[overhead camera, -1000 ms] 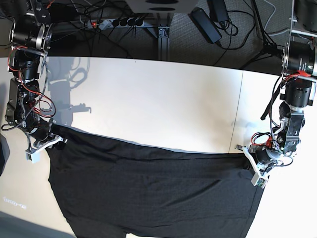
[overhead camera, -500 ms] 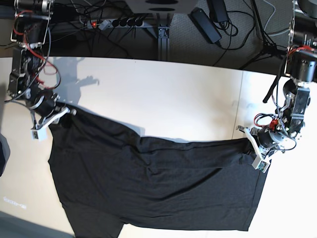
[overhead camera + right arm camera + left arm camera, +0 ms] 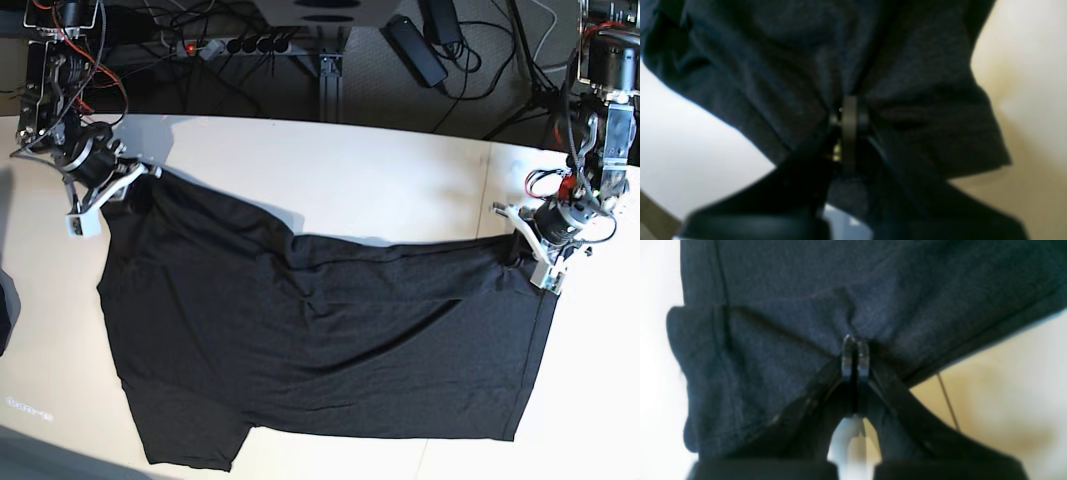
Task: Fold the T-shirt properly
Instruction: 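Lay the shirt flat and release it with both grippers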
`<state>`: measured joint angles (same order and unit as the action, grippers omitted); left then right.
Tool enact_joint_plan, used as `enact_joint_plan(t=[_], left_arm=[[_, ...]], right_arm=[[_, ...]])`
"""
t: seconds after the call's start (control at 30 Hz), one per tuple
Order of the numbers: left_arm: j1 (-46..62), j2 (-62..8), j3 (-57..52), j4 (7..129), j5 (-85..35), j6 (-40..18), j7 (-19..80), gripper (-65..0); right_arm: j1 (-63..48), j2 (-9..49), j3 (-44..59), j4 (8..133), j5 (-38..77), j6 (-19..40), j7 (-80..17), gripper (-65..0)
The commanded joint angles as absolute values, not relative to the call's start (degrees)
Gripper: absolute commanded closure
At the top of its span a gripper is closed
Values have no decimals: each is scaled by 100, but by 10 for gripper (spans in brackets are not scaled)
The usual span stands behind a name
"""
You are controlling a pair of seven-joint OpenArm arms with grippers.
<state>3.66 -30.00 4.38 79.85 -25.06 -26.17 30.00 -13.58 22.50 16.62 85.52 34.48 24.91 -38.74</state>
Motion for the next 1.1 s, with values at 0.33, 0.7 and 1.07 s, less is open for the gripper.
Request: enact_joint_plan(t=[0.33, 0.7, 1.07], left_arm=[[1306, -3079, -156, 8849, -2482, -2617, 3197, 0], [1671, -3079, -458, 9231, -2482, -2617, 3192, 0], [1979, -3035, -460, 9279, -2484, -2617, 3153, 0]], right_arm=[[-2237, 2314, 1844, 9218, 3367, 2773, -4104, 0], [-2600, 2314, 1938, 9559, 3367, 2770, -4252, 0], [-2842, 2316, 2722, 9568, 3540, 2775, -4368, 0]])
